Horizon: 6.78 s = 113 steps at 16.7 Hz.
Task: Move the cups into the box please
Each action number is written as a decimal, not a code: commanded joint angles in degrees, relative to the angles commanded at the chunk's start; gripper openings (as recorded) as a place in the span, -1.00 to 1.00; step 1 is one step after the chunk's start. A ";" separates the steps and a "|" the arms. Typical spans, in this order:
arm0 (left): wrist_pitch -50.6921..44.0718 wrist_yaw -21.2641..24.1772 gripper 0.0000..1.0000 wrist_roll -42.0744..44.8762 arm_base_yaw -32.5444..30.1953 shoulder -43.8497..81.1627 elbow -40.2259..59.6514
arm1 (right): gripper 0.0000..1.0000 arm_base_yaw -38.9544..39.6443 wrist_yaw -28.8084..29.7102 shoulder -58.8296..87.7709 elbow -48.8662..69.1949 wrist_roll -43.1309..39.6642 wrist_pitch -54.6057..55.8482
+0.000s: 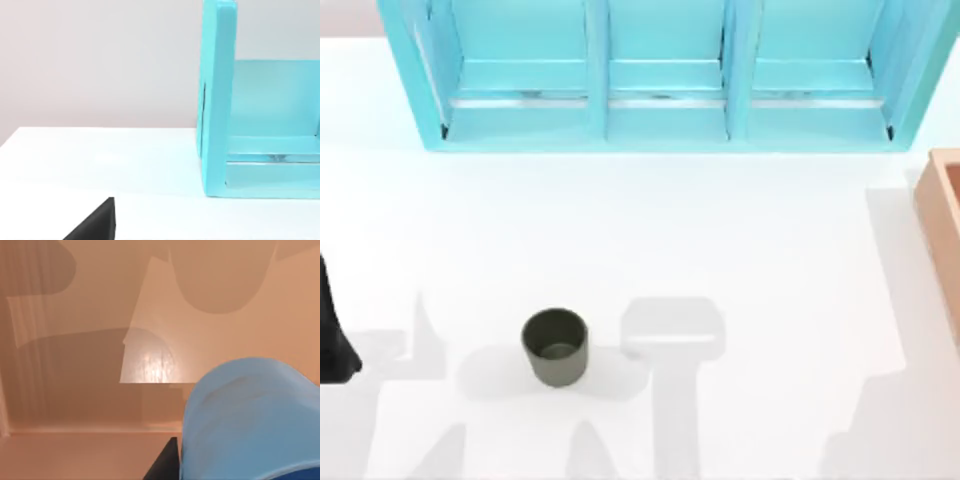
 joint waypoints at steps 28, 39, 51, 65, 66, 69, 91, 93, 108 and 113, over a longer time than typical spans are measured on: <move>0.00 0.00 1.00 0.00 0.00 0.00 0.00 | 1.00 -0.09 -0.01 -0.02 5.80 -0.10 -5.79; 0.00 0.00 1.00 0.00 0.00 0.00 0.00 | 1.00 -0.38 0.00 0.03 22.85 -0.38 -22.78; 0.00 0.00 1.00 0.00 0.00 0.00 0.00 | 1.00 24.37 3.51 20.12 45.68 23.22 -26.65; 0.00 0.00 1.00 0.00 0.00 0.00 0.00 | 1.00 80.05 9.41 66.30 103.20 80.11 -32.14; 0.00 0.00 1.00 0.00 0.00 0.00 0.00 | 1.00 81.97 9.75 68.10 105.36 82.22 -32.29; 0.00 0.00 1.00 0.00 0.00 0.00 0.00 | 1.00 85.13 10.29 70.99 108.85 85.62 -32.46; 0.00 0.00 1.00 0.00 0.00 0.00 0.00 | 1.00 83.37 10.55 98.52 143.71 83.92 -39.53; 0.00 0.00 1.00 0.00 0.00 0.00 0.00 | 1.00 83.31 10.56 99.35 144.74 83.86 -39.74; 0.00 0.00 1.00 0.00 0.00 0.00 0.00 | -0.81 83.31 10.56 99.35 144.74 83.86 -39.74; 0.00 0.00 1.00 0.00 0.00 0.00 0.00 | -1.00 83.31 10.56 99.35 144.74 83.86 -39.74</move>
